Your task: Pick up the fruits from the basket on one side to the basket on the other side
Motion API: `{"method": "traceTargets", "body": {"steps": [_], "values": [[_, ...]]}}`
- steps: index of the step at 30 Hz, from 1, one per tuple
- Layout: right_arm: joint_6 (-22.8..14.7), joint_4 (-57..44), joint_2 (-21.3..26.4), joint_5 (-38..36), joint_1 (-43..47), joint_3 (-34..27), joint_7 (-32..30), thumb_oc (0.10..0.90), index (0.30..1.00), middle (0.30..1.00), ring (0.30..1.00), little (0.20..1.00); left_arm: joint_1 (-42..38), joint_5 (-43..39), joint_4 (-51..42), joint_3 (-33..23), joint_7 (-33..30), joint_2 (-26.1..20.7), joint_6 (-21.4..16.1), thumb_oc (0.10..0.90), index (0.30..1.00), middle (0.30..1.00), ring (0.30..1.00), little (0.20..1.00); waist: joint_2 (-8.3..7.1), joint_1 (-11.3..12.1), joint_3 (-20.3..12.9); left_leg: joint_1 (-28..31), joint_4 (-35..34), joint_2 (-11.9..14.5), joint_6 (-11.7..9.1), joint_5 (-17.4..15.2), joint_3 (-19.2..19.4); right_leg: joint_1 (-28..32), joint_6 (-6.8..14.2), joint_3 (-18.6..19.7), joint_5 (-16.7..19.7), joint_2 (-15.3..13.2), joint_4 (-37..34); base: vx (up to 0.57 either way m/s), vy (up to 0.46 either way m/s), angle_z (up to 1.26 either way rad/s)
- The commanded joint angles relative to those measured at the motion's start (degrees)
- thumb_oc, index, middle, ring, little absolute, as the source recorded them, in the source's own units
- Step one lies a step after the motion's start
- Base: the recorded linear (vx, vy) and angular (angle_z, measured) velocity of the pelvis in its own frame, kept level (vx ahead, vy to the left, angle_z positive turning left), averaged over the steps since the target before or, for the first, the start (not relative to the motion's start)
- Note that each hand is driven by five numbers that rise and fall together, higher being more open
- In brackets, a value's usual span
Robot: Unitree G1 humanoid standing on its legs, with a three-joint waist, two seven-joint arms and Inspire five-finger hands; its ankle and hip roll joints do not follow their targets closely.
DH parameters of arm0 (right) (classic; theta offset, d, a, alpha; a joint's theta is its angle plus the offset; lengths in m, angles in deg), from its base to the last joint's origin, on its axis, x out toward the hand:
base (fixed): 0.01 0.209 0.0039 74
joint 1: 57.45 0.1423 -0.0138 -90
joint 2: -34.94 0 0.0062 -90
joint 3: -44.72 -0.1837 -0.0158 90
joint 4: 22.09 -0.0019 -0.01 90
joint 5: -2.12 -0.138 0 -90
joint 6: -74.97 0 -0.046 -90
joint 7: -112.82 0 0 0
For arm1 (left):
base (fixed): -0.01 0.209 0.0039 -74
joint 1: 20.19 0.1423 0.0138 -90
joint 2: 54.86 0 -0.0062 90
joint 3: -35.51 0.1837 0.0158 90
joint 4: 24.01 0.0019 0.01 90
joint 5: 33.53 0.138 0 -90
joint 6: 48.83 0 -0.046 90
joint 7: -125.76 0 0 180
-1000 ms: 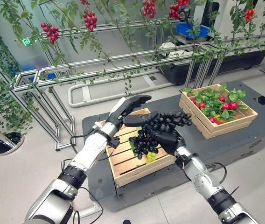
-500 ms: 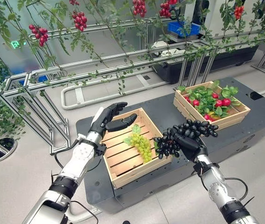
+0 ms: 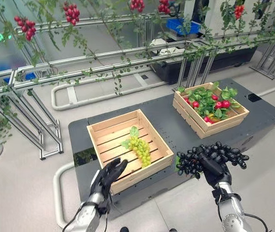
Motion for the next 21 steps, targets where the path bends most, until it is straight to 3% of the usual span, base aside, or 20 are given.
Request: {"method": "traceTargets", "body": {"steps": [1, 2, 3, 5, 6, 7, 8, 11, 12, 13, 16, 21], "values": [[-10.3, -11.1, 1.1, -3.3, 9.2, -5.5, 2.9, 0.400, 0.300, 0.300, 0.300, 0.300, -8.8, 3.0, -3.7, -0.2, -0.4, -3.1, -9.1, 0.800, 0.900, 0.900, 0.900, 0.900, -0.63, 0.4, 1.7, -0.7, 0.5, 3.2, -3.2, -3.5, 0.4, 3.0, -1.3, -1.1, -4.4, -1.4, 0.3, -0.26, -0.133, 0.30], [-10.2, -11.1, 2.0, -4.1, 9.9, -5.7, 2.1, 0.400, 0.300, 0.300, 0.300, 0.300, -9.9, 3.9, -3.4, 0.0, -0.9, -3.3, -11.0, 0.800, 0.900, 0.900, 0.900, 0.900, -0.84, 0.6, 2.0, -0.5, 2.4, 2.1, -2.8, -4.2, 0.0, 2.6, -1.2, -0.7, -4.2, -1.7, 0.3, -0.27, 0.014, 0.25], [-9.3, -10.8, 2.8, -4.5, 10.7, -5.8, 2.3, 0.400, 0.300, 0.300, 0.300, 0.300, -11.3, 3.3, -4.3, -0.1, -1.6, -3.6, -11.8, 0.800, 0.900, 0.900, 0.900, 0.900, -1.08, 0.5, 2.1, -1.4, 8.0, 0.8, -2.0, -7.1, -0.6, 1.7, -1.2, 0.0, -3.4, -2.5, 0.3, -0.30, 0.120, 0.13], [-8.6, -10.0, 3.7, -5.0, 11.0, -6.0, 4.3, 0.400, 0.300, 0.300, 0.300, 0.300, -12.4, 2.9, -5.5, -0.4, -1.4, -4.0, -13.6, 0.800, 0.900, 0.900, 0.900, 0.900, -1.54, 0.2, 2.1, -3.1, 19.7, -0.4, -1.0, -9.4, -1.7, 0.3, -1.7, 1.9, -2.2, -3.2, 0.3, -0.28, 0.201, -0.24], [-8.6, -9.4, 3.9, -5.1, 11.3, -5.8, 5.6, 0.400, 0.300, 0.300, 0.300, 0.300, -13.0, 3.8, -5.9, 0.2, -2.2, -3.9, -14.8, 0.800, 0.900, 0.900, 0.900, 0.900, -1.39, 0.3, 2.1, -4.1, 23.3, -2.2, -0.1, -10.9, -4.9, -0.3, -1.8, 3.4, -1.8, -3.1, 0.3, -0.31, 0.327, -0.48], [-8.9, -8.8, 4.2, -4.8, 12.4, -4.8, 6.7, 0.400, 0.300, 0.300, 0.300, 0.300, -14.5, 4.7, -7.3, 1.3, -4.2, -4.2, -15.7, 0.800, 0.900, 0.900, 0.900, 0.900, -0.13, 0.3, 2.3, -3.2, 19.9, -6.4, 1.6, -15.0, -10.4, -3.0, -1.6, 7.3, -2.2, -2.0, 3.3, -0.33, 0.372, -0.59], [-9.4, -8.3, 4.4, -4.3, 13.5, -4.3, 6.2, 0.400, 0.300, 0.300, 0.300, 0.300, -16.0, 4.5, -7.2, 1.9, -4.5, -4.4, -16.3, 0.800, 0.900, 0.900, 0.900, 0.900, 0.56, -0.1, 2.4, -2.1, 16.7, -7.1, 2.3, -16.6, -10.9, -4.6, -1.3, 8.5, -2.6, -1.5, 4.9, -0.31, 0.342, -0.72], [-9.9, -7.3, 4.1, -3.2, 15.3, -3.9, 4.7, 0.400, 0.300, 0.300, 0.300, 0.300, -18.8, 4.1, -6.0, 2.6, -5.0, -4.5, -17.1, 0.800, 0.900, 0.900, 0.900, 0.900, 1.64, -0.7, 2.9, 0.0, 12.6, -7.0, 2.9, -16.9, -10.3, -7.3, -0.3, 8.8, -2.6, -1.5, 6.8, -0.25, 0.248, -0.41], [-9.0, -6.3, 3.3, -4.3, 16.4, -3.9, 1.2, 0.400, 0.300, 0.300, 0.300, 0.300, -20.8, 4.0, -4.8, 2.9, -5.6, -4.5, -17.0, 0.800, 0.900, 0.900, 0.900, 0.900, 2.13, -1.0, 2.9, 0.8, 11.0, -8.1, 3.7, -17.3, -11.0, -9.2, 1.3, 9.2, -1.0, -2.2, 6.6, -0.38, 0.317, -0.16], [-9.2, -5.8, 2.3, -5.8, 16.4, -4.2, 1.8, 0.400, 0.300, 0.300, 0.300, 0.300, -21.3, 3.8, -5.8, 2.9, -4.5, -4.3, -16.9, 0.800, 0.900, 0.900, 0.900, 0.900, 1.74, -0.8, 2.9, -0.5, 13.2, -9.5, 4.4, -18.3, -11.2, -9.5, 2.6, 9.7, 2.1, -3.0, 4.0, -0.37, 0.302, -0.23], [-10.0, -5.2, 1.3, -4.7, 15.2, -4.5, 3.0, 0.400, 0.300, 0.300, 0.300, 0.300, -20.8, 4.5, -7.1, 2.0, -2.4, -5.1, -17.6, 0.800, 0.900, 0.900, 0.900, 0.900, 1.74, -0.8, 2.7, 0.1, 13.3, -10.4, 5.6, -19.7, -10.5, -10.2, 3.7, 11.1, 5.5, -4.0, 0.6, -0.23, 0.206, -0.20], [-9.9, -6.5, 0.4, -3.6, 12.7, -4.7, 3.2, 0.400, 0.300, 0.300, 0.300, 0.300, -23.9, 5.4, -8.2, 2.9, -1.5, -7.8, -17.5, 0.800, 0.900, 0.900, 0.900, 0.900, 1.75, -2.8, 4.3, -1.6, 18.1, -12.4, 7.5, -22.5, -6.1, -15.3, 4.7, 12.3, 8.1, -6.7, 0.3, -0.28, 0.277, -0.20]]}}
